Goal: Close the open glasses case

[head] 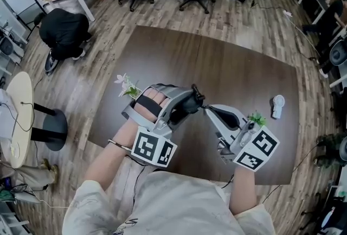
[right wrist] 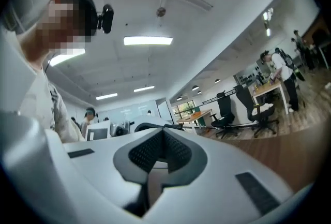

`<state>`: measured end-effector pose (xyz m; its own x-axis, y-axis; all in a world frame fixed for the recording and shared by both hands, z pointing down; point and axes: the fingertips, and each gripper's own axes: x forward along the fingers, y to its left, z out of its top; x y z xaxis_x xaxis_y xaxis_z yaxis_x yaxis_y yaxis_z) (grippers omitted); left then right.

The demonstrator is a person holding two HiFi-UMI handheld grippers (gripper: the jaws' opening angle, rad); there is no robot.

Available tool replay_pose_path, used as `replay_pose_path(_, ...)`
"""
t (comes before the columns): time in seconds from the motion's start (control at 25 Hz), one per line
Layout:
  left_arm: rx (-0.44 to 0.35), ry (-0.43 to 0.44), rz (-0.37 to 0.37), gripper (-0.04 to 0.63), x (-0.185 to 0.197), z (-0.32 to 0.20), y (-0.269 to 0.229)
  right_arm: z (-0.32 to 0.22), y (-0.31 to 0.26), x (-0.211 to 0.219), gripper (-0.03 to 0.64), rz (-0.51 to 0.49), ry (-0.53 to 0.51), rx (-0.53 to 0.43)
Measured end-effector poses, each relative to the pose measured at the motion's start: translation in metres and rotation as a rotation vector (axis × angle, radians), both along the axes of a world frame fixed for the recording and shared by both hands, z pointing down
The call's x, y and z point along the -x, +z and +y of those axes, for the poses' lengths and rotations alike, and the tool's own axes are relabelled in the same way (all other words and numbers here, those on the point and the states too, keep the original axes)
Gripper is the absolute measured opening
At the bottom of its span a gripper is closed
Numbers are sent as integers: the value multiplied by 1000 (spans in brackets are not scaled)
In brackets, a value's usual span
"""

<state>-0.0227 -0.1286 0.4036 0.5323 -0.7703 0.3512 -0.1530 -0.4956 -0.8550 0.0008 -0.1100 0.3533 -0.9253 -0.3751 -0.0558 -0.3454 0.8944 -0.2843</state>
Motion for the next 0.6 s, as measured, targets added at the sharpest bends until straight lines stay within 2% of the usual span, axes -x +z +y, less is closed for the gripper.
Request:
replay_pose_path(0.12,22,18,115,257,-1,4,-13,-5,-5,-8,-2,-125,23,72)
replay_pose_path(0.2,31,32,143,253,-5,6,-17,-7,-7,-14,-2,-166,22,93)
replay_pose_path(0.32,53,34,143,253,-10,5,-16,-6,-8,-17,-2,-170,9,91)
replay_pose_path(0.48,57,26,104,253,-6,5,-9,-3,-3,-11,6,-120,-4,60)
replay_pose_path(0.6,44,27,80,253,-4,3,-9,2,-1,-4,42,-100,-43,46)
